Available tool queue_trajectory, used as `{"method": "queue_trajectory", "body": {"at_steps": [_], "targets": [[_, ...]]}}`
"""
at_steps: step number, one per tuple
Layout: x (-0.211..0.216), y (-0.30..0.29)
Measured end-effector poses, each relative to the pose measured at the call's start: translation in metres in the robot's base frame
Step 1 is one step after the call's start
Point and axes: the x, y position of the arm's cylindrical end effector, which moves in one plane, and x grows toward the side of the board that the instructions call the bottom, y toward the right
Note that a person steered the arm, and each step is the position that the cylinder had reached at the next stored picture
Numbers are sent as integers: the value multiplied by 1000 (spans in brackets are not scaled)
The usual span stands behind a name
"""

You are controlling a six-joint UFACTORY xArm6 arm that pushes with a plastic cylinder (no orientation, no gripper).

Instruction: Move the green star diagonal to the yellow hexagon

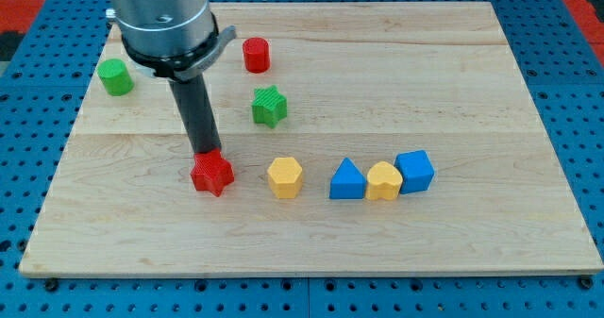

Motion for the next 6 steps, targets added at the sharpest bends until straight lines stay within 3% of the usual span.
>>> {"method": "queue_trajectory", "body": {"at_steps": [1, 3, 4, 5, 6], "targets": [[8, 7], [-28, 97], [-73, 81], [-80, 44], [-131, 56]]}}
